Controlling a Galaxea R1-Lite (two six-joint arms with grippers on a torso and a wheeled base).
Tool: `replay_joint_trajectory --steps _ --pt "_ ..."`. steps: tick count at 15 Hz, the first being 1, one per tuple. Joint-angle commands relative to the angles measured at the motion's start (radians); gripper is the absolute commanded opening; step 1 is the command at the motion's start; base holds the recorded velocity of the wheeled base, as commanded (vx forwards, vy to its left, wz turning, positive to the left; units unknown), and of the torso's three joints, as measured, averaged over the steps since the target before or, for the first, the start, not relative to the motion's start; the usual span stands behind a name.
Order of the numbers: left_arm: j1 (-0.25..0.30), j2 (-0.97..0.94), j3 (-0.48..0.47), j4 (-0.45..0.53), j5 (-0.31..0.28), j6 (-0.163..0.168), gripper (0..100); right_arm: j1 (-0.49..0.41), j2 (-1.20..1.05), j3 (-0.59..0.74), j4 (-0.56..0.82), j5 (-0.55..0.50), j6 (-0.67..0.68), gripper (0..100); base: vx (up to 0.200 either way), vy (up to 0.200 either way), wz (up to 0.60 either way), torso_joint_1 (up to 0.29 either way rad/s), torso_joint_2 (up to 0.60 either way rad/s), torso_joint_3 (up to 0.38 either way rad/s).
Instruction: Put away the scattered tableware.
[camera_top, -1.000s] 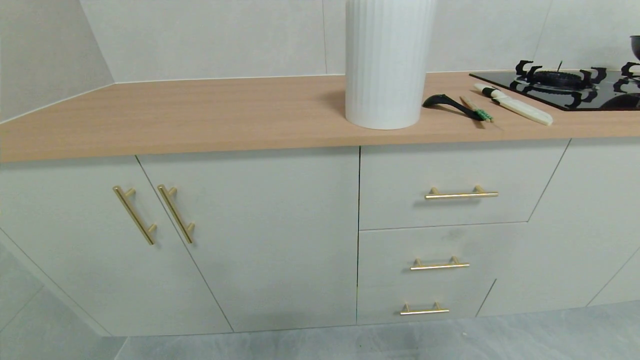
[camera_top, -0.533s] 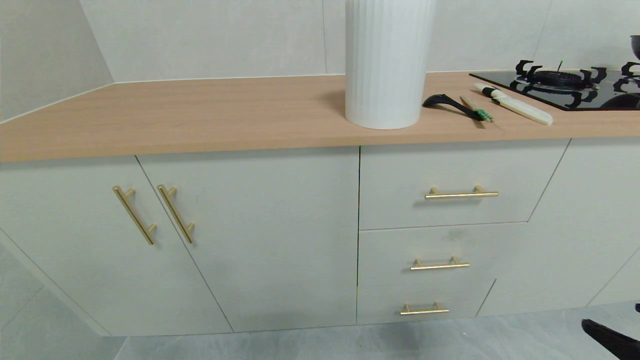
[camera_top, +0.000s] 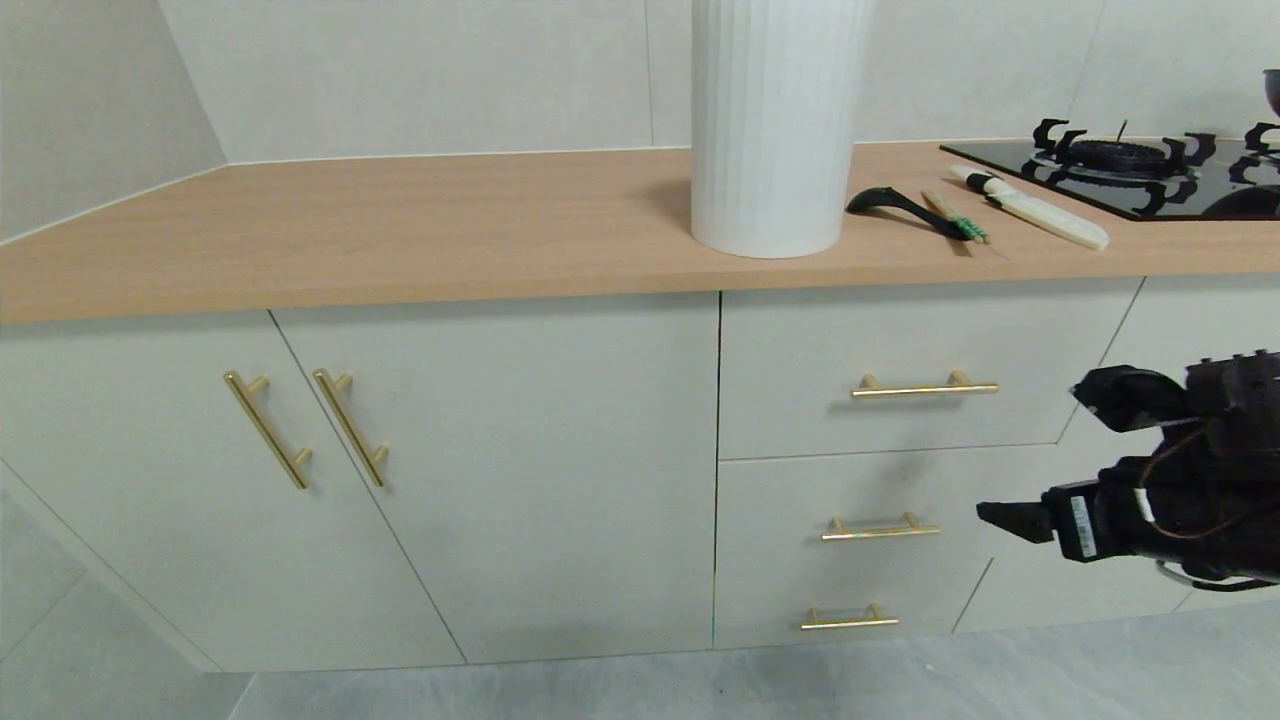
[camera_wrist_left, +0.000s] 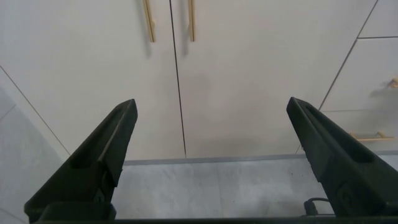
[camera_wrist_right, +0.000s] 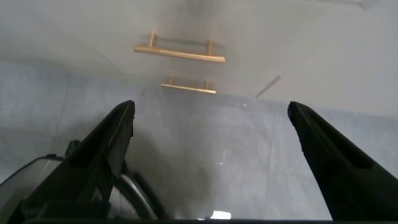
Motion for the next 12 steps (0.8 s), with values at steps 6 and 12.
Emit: replay_joint_trajectory --steps 6,12 --pt "0.0 0.002 0.0 0.0 0.0 0.001 100 0.042 0.504 0.013 -0.362 -0.025 0.005 100 0.0 0.0 0.0 0.0 0.0 0.0" --pt "0.0 0.002 0.0 0.001 0.0 0.001 100 0.044 0.64 0.017 -0.605 -0.03 0.054 100 0.0 0.0 0.0 0.0 0.0 0.0"
